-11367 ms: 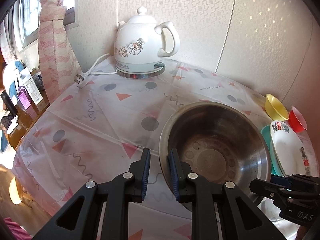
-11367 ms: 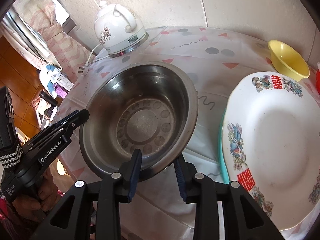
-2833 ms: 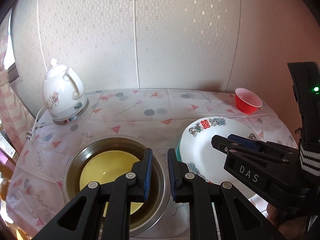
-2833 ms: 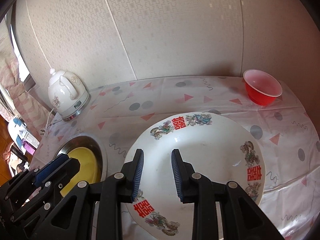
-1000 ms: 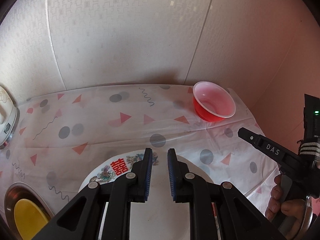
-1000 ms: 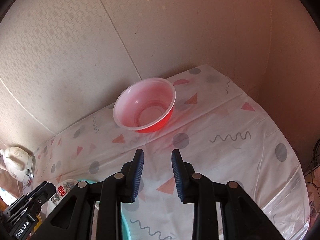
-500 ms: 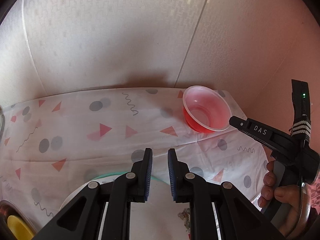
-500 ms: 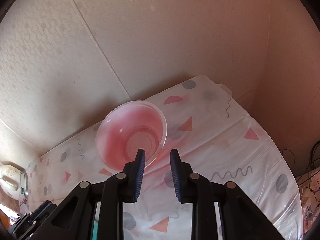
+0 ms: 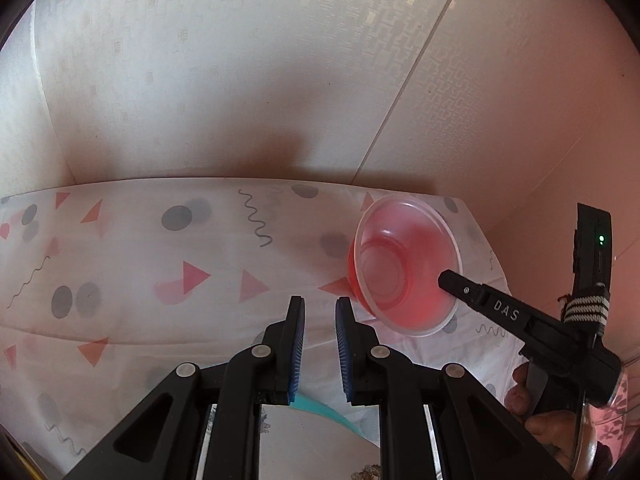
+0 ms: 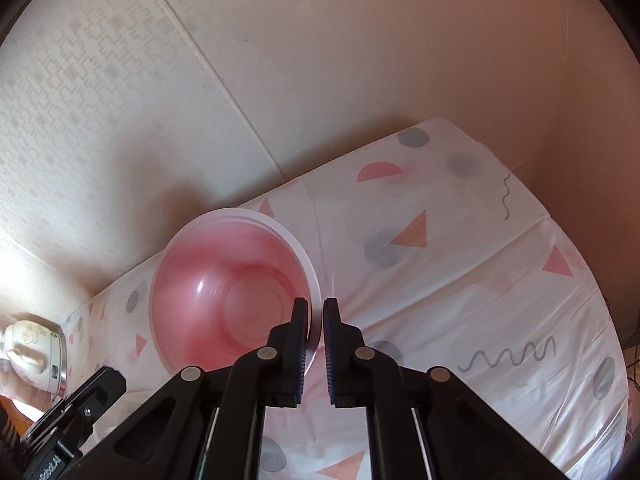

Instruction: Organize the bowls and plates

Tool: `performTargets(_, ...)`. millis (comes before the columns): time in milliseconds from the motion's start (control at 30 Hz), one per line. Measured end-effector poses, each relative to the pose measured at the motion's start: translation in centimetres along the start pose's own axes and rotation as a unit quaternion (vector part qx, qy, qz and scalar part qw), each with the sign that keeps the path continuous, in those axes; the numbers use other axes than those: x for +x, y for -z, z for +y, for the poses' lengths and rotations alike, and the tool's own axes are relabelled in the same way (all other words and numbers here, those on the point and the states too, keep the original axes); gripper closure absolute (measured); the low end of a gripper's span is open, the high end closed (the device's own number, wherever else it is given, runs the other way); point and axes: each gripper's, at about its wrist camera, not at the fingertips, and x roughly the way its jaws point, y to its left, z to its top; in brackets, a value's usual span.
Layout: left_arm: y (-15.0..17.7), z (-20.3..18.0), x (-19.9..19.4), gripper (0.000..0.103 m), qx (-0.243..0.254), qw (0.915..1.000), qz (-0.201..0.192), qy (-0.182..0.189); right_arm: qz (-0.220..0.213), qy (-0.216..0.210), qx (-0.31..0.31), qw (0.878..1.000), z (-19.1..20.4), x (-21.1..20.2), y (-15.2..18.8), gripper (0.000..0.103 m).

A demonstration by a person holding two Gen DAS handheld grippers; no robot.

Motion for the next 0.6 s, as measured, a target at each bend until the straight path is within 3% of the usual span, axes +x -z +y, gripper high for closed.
performTargets(200,-0.7,0.6,1.0,0.084,-0.015,0.9998,0.014,0.003,0.027,-0.018,-0.011,0.999,0.8,0.5,0.6,0.095)
performTargets(300,-0.9,0.5,1.6,0.084,-0.014,0.9997,0.02,-0.001,0.026,-0.028,-0.01,0.999,1.1,0.2,0.6,0.091)
performTargets(367,-0.9,0.5,2.0,0.084,-0.014,0.9996,0.025,0.002,0.027,-0.034,0.0,0.999,1.0,-0.1,0.7,0.081)
performTargets(600,-1.2,0.7,2.5,0.084,-0.024,0.9992,0.028,0.018,0.001,-0.039,0.009,0.999,0.7,-1.3,0.6,0.08)
